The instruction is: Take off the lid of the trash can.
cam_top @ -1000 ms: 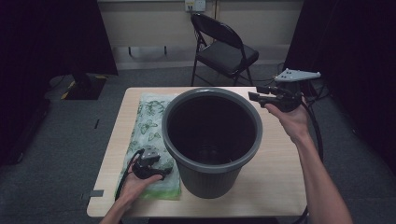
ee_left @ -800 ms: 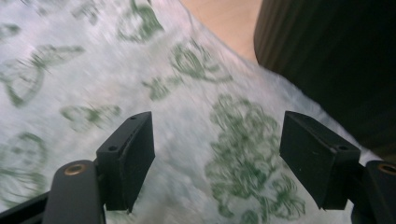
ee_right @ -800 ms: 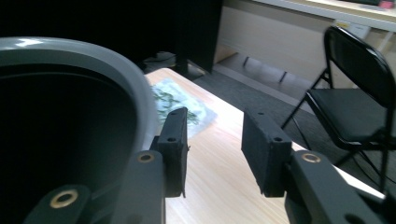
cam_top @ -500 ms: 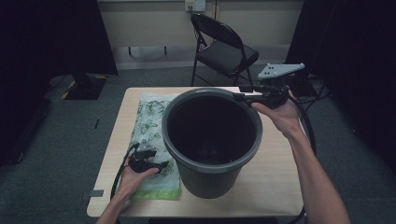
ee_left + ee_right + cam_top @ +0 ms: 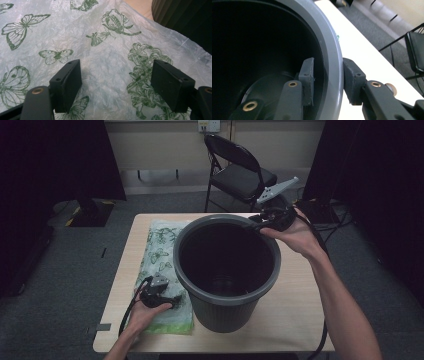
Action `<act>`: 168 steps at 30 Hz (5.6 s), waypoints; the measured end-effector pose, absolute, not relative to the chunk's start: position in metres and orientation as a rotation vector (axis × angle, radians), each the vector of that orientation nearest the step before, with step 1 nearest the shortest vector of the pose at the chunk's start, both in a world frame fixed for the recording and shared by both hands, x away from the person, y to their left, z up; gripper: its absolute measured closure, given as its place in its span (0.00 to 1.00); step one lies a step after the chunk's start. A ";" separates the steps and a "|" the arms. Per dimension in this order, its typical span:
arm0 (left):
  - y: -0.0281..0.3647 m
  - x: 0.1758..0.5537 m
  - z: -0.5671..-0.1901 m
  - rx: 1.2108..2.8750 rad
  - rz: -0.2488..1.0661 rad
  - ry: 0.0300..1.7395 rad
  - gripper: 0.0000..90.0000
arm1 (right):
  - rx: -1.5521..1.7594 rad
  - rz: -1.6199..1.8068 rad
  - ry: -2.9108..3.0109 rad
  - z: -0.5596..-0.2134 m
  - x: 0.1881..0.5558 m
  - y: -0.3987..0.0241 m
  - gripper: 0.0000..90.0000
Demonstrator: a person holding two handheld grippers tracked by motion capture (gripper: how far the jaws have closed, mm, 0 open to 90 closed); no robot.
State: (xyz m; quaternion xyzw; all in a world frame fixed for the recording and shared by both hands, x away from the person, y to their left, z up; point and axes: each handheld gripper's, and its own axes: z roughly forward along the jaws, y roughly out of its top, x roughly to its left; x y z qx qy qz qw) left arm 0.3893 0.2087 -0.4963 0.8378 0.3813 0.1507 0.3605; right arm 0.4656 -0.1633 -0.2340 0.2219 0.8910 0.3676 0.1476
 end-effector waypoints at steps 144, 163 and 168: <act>0.213 0.389 -0.498 2.136 0.372 0.958 0.25 | 1.617 1.319 1.807 -0.227 0.558 -0.254 0.89; 0.213 0.388 -0.499 2.137 0.373 0.963 0.25 | 1.711 1.102 1.778 -0.288 0.568 -0.276 0.89; 0.212 0.389 -0.499 2.133 0.385 0.953 0.25 | 1.742 1.086 1.797 -0.316 0.563 -0.281 0.89</act>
